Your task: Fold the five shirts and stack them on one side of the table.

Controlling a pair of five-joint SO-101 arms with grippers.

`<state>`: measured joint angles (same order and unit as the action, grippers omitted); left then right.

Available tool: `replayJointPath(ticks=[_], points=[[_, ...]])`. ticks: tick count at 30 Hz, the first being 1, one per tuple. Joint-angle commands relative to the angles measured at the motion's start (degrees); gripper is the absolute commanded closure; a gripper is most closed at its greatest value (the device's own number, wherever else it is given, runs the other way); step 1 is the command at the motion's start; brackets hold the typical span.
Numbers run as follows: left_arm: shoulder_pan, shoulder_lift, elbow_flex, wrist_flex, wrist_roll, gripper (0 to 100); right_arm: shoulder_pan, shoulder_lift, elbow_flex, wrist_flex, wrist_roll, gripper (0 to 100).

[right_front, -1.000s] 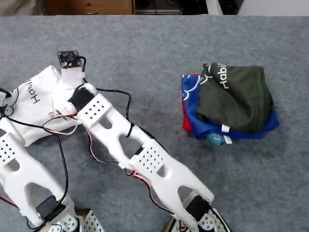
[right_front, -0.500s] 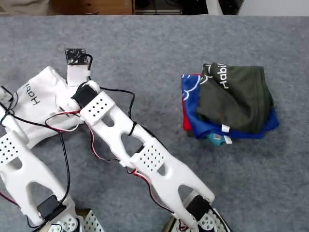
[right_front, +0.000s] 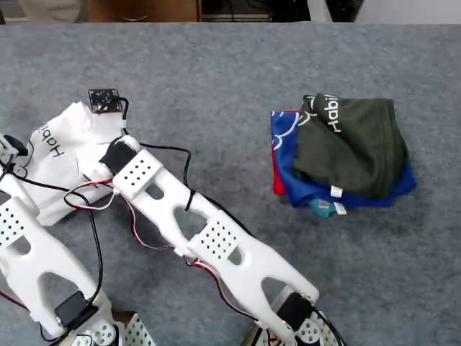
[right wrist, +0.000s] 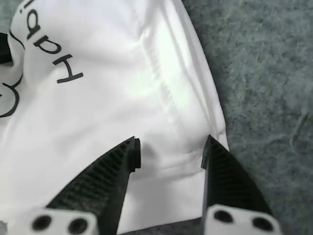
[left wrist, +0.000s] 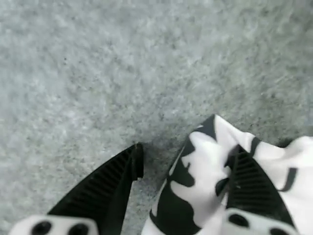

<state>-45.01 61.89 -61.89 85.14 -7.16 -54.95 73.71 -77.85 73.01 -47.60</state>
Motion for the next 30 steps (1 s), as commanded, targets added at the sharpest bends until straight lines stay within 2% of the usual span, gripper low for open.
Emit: replayJointPath(ticks=[1,4,7,13,17,22,25,30], points=[[0.09,-0.22,-0.62,0.97,-0.79,70,0.66,1.10,-2.24,1.49,-0.70,77.9],[0.09,-0.22,-0.62,0.97,-0.79,70,0.92,1.27,-2.59,2.81,-0.35,80.1],[0.18,-0.22,-0.62,1.05,-0.79,70,1.27,1.27,-2.59,2.81,0.18,89.2],[-0.09,-0.40,-0.62,1.05,-0.79,70,1.63,1.27,-4.09,2.11,7.47,99.6],[-0.26,-0.84,-1.32,3.16,-0.88,70,3.91,1.27,-4.00,2.55,9.23,99.5],[-1.85,-0.31,-8.53,6.77,-0.70,70,8.84,0.75,-4.53,3.34,9.32,99.3],[-2.29,-0.22,-9.67,7.30,-0.53,70,10.15,-0.31,-4.88,3.52,9.32,92.5],[-2.46,-0.22,-9.67,7.21,-0.53,70,8.57,-2.77,-4.88,5.80,5.10,64.5]])
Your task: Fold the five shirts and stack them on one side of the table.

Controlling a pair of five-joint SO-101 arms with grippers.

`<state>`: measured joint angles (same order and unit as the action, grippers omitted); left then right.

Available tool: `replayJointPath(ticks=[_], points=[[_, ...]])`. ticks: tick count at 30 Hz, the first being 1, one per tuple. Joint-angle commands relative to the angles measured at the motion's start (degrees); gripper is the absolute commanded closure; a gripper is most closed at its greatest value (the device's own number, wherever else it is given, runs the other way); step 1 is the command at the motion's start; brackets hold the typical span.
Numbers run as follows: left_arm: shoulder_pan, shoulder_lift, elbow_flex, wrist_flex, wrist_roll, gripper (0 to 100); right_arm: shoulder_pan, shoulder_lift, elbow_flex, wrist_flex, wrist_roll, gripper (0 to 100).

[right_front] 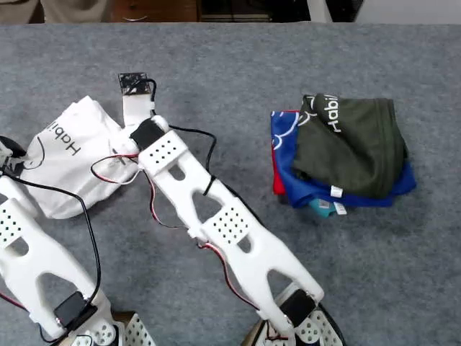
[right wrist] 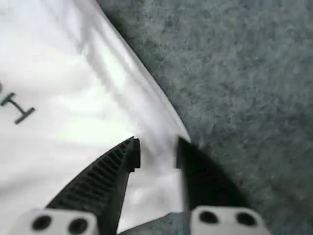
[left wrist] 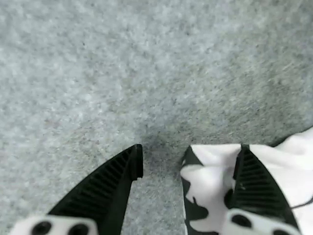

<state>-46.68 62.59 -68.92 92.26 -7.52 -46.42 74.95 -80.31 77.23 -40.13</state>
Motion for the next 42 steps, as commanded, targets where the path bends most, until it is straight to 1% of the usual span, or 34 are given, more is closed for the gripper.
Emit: replayJointPath(ticks=[1,6,13,15,18,23,28,34,42], points=[[-0.79,-0.92,-2.64,0.09,-0.18,70,-0.40,-4.00,-2.42,1.67,-2.73,63.0],[-0.97,-0.92,-2.64,0.00,-0.18,70,-2.77,-3.21,-2.24,0.09,-3.25,64.8],[-2.37,-0.92,-3.16,-0.09,-0.18,70,-4.35,0.31,-2.24,-4.84,-3.34,65.5],[-2.46,-0.92,-3.16,-0.09,-0.18,70,-4.53,1.19,-2.24,-7.03,-4.57,70.1],[-2.46,-0.92,-3.08,-0.09,-0.18,70,-4.79,1.63,-2.24,-10.29,-3.43,76.8],[-2.46,-0.92,-2.90,-0.09,-0.18,70,-5.32,1.54,-2.24,-9.32,-2.20,78.3],[-2.46,-0.92,-2.81,-0.18,-0.18,70,-5.58,1.54,-2.59,-9.14,2.99,91.4],[-2.46,0.22,-3.16,-0.26,-0.26,70,-5.67,1.54,-2.68,-9.05,5.36,99.2],[-3.34,1.45,-3.34,-2.02,0.00,70,-3.74,-3.38,-2.68,-4.84,9.93,99.4]])
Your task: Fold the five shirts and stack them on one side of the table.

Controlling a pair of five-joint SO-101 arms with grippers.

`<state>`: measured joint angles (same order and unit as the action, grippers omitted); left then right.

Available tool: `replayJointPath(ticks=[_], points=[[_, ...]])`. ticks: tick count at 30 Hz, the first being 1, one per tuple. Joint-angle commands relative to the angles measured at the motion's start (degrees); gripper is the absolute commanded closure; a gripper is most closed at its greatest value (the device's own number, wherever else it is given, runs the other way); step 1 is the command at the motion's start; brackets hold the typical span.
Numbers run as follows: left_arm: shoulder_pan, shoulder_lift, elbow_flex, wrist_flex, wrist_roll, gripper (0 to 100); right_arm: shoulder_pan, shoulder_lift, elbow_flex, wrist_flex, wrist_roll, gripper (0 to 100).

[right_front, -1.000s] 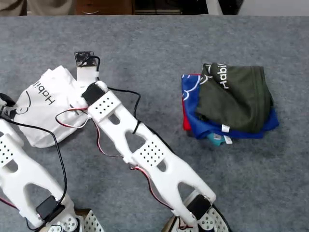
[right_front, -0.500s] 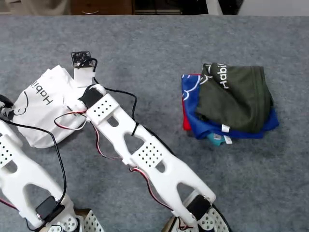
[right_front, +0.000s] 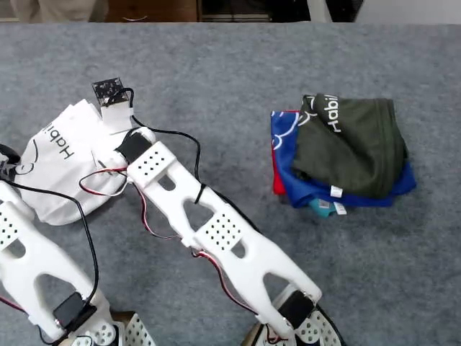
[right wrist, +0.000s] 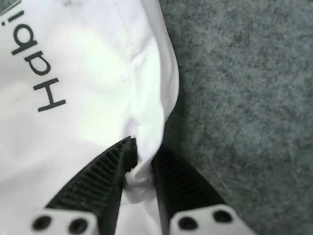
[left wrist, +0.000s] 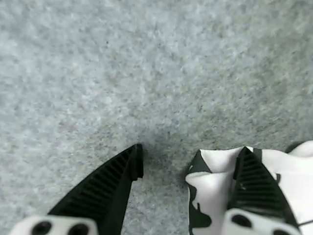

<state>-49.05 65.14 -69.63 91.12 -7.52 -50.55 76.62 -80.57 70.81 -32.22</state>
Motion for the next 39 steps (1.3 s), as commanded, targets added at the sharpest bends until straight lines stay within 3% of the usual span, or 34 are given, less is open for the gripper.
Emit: replayJointPath(ticks=[1,6,13,20,24,30,33,39], points=[[-1.32,-1.10,-3.16,-1.23,0.62,70,1.01,-6.11,-2.42,2.11,2.64,99.4],[-6.51,-0.57,-7.30,-3.60,12.13,70,3.82,-11.47,-2.51,3.52,5.36,99.4],[-11.60,-0.57,-7.38,-7.56,22.15,70,6.73,-16.92,-2.51,3.52,6.42,99.4],[-12.31,-0.57,-7.38,-7.56,23.38,70,6.46,-16.48,-1.98,2.46,8.88,99.4],[-12.31,-0.57,-7.38,-7.56,23.38,70,5.05,-13.58,-2.07,-3.52,9.67,99.4],[-12.92,-0.48,-7.47,-7.91,23.56,70,-3.56,-9.63,-2.15,-13.71,20.04,99.4],[-15.65,-0.48,-7.82,-9.14,27.43,70,-8.57,-8.66,-2.42,-15.38,25.85,99.4],[-18.02,-0.48,-7.74,-10.81,30.51,70,-10.77,-6.99,-1.36,-15.56,25.67,99.4]])
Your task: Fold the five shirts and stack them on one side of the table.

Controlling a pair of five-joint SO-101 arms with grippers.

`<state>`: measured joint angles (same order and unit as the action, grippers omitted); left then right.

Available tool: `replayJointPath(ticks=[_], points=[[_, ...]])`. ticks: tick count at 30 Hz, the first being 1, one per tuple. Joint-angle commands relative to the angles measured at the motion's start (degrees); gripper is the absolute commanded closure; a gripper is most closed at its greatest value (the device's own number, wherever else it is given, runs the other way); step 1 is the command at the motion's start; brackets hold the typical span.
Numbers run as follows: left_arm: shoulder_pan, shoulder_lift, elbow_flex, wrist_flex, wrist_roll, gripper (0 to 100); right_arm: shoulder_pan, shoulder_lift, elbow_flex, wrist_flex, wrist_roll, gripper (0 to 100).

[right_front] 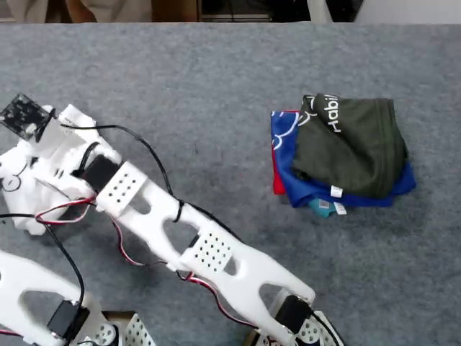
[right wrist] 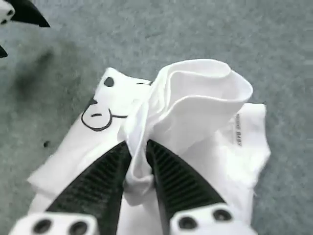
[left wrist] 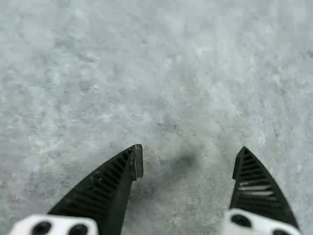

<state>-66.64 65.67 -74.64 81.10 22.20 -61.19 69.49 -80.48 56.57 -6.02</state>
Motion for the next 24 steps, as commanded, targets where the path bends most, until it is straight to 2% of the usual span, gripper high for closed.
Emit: replayJointPath(ticks=[1,11,17,24], points=[[-0.44,-1.01,-2.64,-0.79,0.79,70,0.75,0.66,-1.36,-1.32,-1.14,99.4],[-0.53,-1.01,-2.64,-0.70,0.79,70,9.01,4.35,-1.36,-1.32,-3.78,96.6],[-0.35,-1.01,-2.46,-0.70,0.79,70,9.80,4.62,-0.92,1.14,-14.95,79.7],[-0.35,-1.01,-2.46,-0.70,0.79,70,8.75,4.79,-0.40,10.11,-21.36,78.0]])
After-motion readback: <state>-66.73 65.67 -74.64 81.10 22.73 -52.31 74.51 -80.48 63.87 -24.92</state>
